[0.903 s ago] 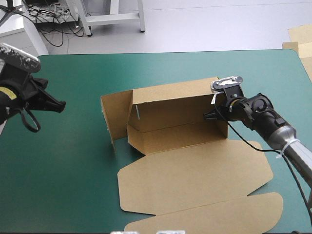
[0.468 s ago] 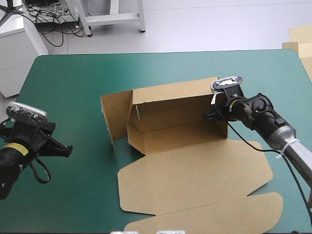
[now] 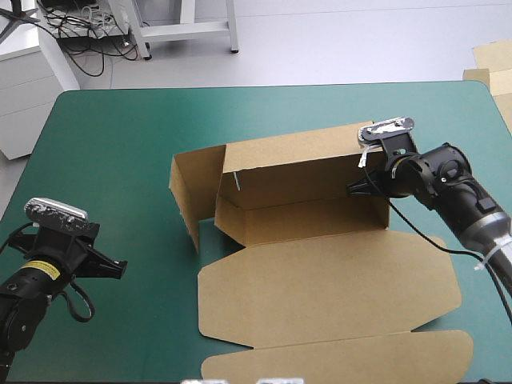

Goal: Fold the box

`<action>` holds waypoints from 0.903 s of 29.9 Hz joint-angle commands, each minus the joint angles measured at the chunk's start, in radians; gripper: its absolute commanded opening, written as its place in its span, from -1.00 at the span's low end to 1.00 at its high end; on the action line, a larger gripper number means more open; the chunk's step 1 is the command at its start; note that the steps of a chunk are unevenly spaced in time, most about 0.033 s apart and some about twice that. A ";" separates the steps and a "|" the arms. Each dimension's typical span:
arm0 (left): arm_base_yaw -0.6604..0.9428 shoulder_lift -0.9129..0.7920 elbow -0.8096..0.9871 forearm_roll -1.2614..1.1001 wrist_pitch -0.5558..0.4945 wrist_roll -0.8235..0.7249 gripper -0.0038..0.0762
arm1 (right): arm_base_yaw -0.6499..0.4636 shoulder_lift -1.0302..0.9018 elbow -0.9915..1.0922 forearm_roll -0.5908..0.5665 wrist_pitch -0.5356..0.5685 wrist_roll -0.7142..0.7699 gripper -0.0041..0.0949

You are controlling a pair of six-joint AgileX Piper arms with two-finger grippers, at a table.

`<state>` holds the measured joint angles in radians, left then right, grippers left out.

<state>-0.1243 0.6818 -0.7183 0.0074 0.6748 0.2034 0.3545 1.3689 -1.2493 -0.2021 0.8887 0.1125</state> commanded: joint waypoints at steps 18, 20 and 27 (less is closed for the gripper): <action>-0.002 -0.007 -0.027 0.071 -0.116 0.011 -0.93 | -0.009 0.184 -0.136 0.253 0.366 -0.195 -0.96; -0.002 -0.007 -0.027 0.071 -0.114 0.011 -0.93 | -0.009 0.236 -0.165 0.274 0.364 -0.192 -0.96; -0.002 -0.007 -0.027 0.069 -0.110 0.011 -0.93 | -0.009 0.378 -0.319 0.276 0.294 -0.204 -0.90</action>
<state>-0.1243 0.6799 -0.7176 0.0774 0.6251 0.2151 0.3442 1.6939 -1.5301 0.0438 1.1712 -0.0616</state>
